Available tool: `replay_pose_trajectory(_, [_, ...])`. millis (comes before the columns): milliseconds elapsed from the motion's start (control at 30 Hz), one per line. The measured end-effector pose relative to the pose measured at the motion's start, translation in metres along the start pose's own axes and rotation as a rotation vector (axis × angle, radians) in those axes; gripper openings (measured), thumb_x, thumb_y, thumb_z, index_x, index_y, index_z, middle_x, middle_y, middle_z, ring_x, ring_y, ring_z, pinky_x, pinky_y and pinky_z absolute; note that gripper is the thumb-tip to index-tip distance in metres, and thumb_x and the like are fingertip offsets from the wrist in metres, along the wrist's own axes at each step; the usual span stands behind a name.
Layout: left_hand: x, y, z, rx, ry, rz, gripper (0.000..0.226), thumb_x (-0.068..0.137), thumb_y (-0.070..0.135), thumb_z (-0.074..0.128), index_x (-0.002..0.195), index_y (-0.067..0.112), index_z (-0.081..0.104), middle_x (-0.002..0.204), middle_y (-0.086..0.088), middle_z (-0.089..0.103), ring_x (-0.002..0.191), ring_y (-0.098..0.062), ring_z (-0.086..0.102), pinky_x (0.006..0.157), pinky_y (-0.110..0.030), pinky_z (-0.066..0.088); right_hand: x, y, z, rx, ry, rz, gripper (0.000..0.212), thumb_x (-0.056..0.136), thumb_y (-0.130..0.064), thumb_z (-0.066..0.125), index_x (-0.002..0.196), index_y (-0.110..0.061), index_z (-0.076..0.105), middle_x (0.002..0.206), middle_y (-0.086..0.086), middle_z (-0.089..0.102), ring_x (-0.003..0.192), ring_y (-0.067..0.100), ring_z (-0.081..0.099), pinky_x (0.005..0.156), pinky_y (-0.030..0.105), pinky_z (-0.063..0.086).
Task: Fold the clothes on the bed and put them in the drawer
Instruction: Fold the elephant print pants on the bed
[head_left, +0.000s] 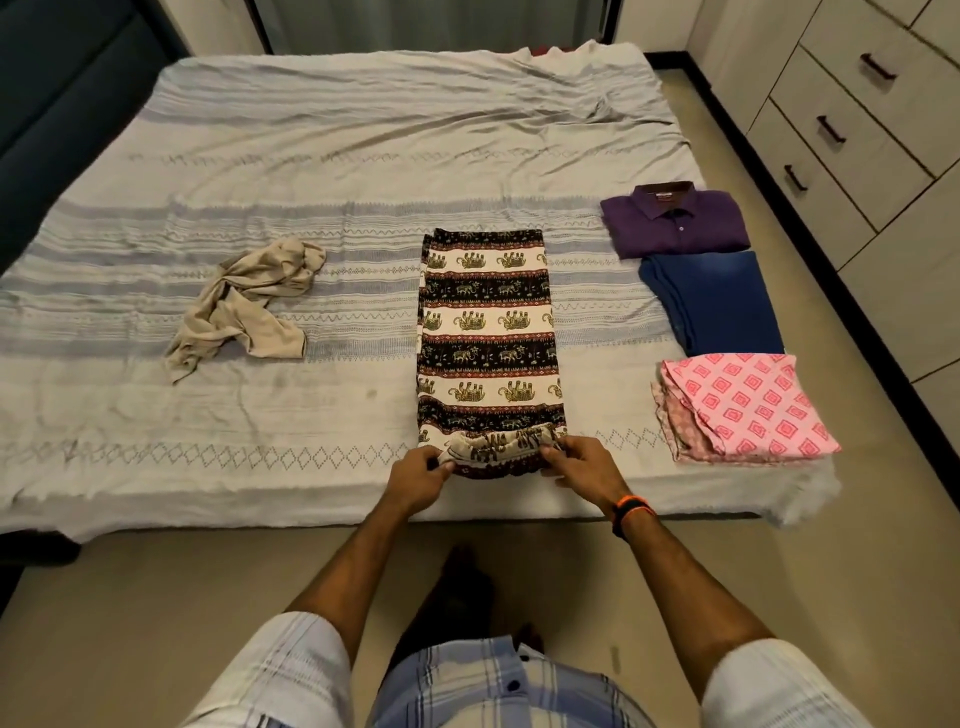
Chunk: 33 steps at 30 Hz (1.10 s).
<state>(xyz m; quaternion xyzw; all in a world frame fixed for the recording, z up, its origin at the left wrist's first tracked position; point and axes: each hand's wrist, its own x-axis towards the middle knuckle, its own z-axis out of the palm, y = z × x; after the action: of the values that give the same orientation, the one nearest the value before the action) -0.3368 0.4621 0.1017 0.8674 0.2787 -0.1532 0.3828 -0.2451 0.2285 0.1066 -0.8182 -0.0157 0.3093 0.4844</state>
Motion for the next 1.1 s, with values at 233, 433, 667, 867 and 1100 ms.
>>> replay_pose_trajectory(233, [0.064,0.017,-0.009,-0.133,0.017,-0.053,0.014,0.096,0.026,0.061,0.096,0.012,0.066,0.095,-0.007,0.071,0.086,-0.022,0.068,0.079,-0.036,0.056,0.062,-0.022,-0.005,-0.006,0.039,0.046,0.018,0.098,-0.024,0.060,0.105,-0.009,0.067,0.103,0.008,0.073,0.082,0.015,0.073,0.078,0.036,0.060])
replay_pose_trajectory(433, [0.133,0.038,-0.022,-0.208,0.001,-0.082,0.011,0.099,0.022,0.058,0.098,0.011,0.060,0.097,-0.008,0.068,0.057,-0.007,0.065,0.041,-0.011,0.044,0.135,-0.047,-0.009,-0.063,0.108,0.119,0.030,0.096,-0.032,0.062,0.112,-0.006,0.066,0.102,0.010,0.073,0.068,0.010,0.071,0.073,0.036,0.058])
replay_pose_trajectory(667, [0.215,0.047,-0.047,-0.086,0.018,-0.051,0.017,0.094,0.040,0.061,0.101,0.025,0.066,0.082,-0.001,0.071,0.063,-0.020,0.069,0.067,-0.041,0.060,0.215,-0.078,-0.014,-0.124,0.184,0.166,0.045,0.092,-0.041,0.065,0.121,-0.005,0.064,0.112,0.006,0.071,0.062,0.010,0.072,0.075,0.035,0.061])
replay_pose_trajectory(867, [0.275,0.059,-0.052,-0.076,-0.014,-0.104,0.023,0.095,0.038,0.061,0.104,0.019,0.069,0.082,-0.001,0.071,0.061,-0.016,0.069,0.069,-0.036,0.060,0.277,-0.091,-0.015,-0.180,0.159,0.186,0.036,0.095,-0.036,0.063,0.112,-0.004,0.067,0.107,0.009,0.072,0.061,0.008,0.069,0.056,0.018,0.054])
replay_pose_trajectory(1100, [0.343,0.065,-0.038,-0.138,-0.033,-0.180,0.044,0.093,0.029,0.066,0.131,0.011,0.055,0.123,-0.005,0.066,0.102,-0.023,0.067,0.093,-0.034,0.054,0.351,-0.088,-0.015,-0.250,0.146,0.242,0.052,0.094,-0.046,0.061,0.127,-0.006,0.059,0.115,0.011,0.069,0.100,0.029,0.068,0.095,0.044,0.052])
